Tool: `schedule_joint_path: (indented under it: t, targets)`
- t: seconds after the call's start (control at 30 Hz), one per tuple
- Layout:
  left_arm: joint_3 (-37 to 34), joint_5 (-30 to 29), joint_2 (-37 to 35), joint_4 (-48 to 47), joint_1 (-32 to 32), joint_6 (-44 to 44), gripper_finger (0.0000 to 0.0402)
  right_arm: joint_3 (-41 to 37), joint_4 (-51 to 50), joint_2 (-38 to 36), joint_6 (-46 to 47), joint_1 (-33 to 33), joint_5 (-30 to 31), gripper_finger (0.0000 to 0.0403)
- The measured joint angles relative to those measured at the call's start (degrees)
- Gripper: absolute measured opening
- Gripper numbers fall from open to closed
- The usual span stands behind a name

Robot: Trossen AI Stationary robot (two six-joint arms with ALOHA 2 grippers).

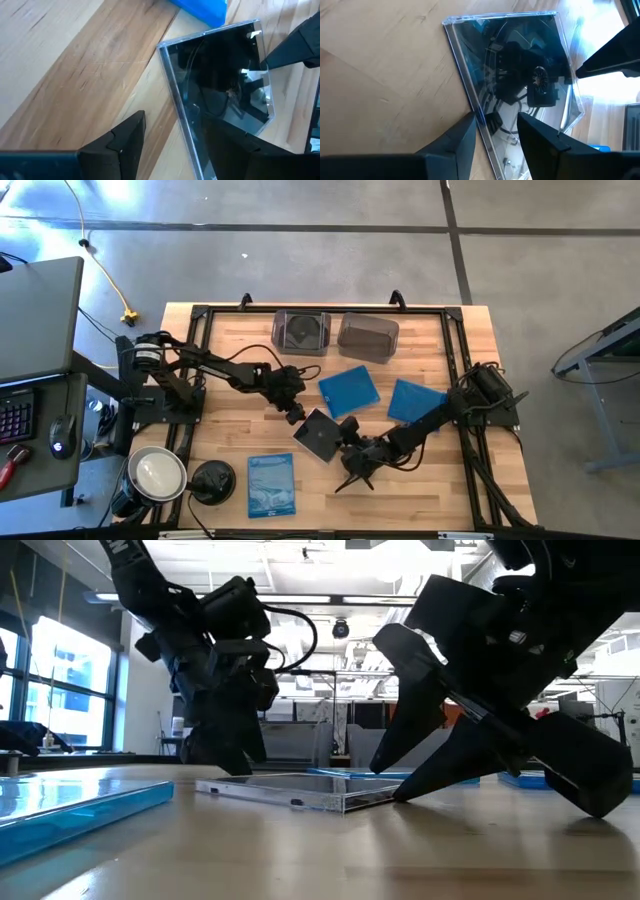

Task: Pick & place jewel cases by type
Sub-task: Put the black cd case into the left black bin

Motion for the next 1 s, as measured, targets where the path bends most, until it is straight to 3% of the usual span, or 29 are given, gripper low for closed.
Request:
schedule_joint_path:
  t: [0.4, 1.0]
  targets:
    - [0.65, 5.07, 6.65, 7.89, 0.07, -4.77, 0.0193, 0.00, 0.08, 0.07, -0.10, -0.40, 0.38, 0.0142]
    - [5.65, 8.87, 8.24, 2.75, -0.24, -0.82, 0.0193, -0.07, 1.81, 0.13, -7.91, 0.46, 3.96, 0.0142]
